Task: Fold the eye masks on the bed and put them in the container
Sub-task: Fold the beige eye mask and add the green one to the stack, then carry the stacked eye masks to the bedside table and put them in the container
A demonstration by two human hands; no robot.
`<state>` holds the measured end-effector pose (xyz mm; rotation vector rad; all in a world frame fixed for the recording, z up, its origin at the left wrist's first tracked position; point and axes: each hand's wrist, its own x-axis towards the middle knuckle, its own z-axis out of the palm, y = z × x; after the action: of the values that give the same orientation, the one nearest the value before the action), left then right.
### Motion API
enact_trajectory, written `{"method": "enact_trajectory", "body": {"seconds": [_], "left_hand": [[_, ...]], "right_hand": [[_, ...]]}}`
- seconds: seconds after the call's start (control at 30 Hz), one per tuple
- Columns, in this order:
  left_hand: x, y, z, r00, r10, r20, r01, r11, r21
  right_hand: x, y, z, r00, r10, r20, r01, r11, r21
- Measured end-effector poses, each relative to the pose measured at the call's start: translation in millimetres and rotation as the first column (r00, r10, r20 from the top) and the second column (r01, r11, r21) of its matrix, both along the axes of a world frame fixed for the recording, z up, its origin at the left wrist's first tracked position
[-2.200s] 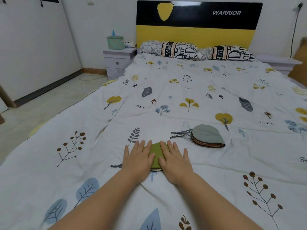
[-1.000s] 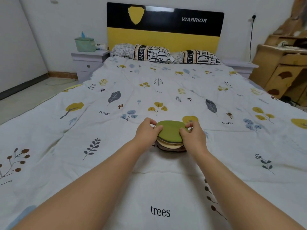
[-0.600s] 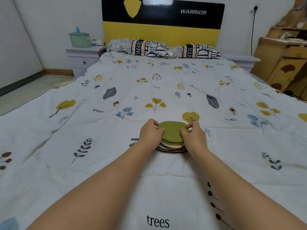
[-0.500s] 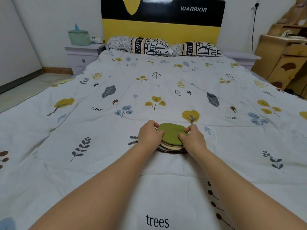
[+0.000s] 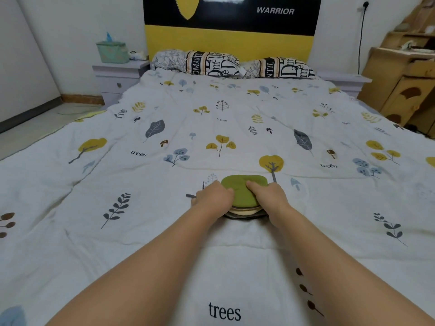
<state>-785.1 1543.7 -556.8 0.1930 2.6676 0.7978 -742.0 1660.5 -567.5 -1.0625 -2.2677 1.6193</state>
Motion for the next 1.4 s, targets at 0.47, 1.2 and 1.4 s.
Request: {"method": "enact_trajectory", "body": {"seconds": [0.47, 1.2, 1.4], "left_hand": [[49, -54, 32, 0.999, -0.002, 0.052, -0.028, 0.817, 0.576], [115, -158, 77, 0.98, 0.198, 0.028, -0.16, 0.693, 0.703], [75, -165, 58, 0.976, 0.216, 0.021, -0.172, 0.708, 0.685]], "right_hand": [[44, -44, 47, 0.986, 0.005, -0.164, -0.035, 0.984, -0.177], [110, -154, 86, 0.97, 0.168, -0.178, -0.15, 0.983, 0.111], [72, -163, 68, 0.973, 0.197, -0.123, -0.166, 0.96, 0.227]]}}
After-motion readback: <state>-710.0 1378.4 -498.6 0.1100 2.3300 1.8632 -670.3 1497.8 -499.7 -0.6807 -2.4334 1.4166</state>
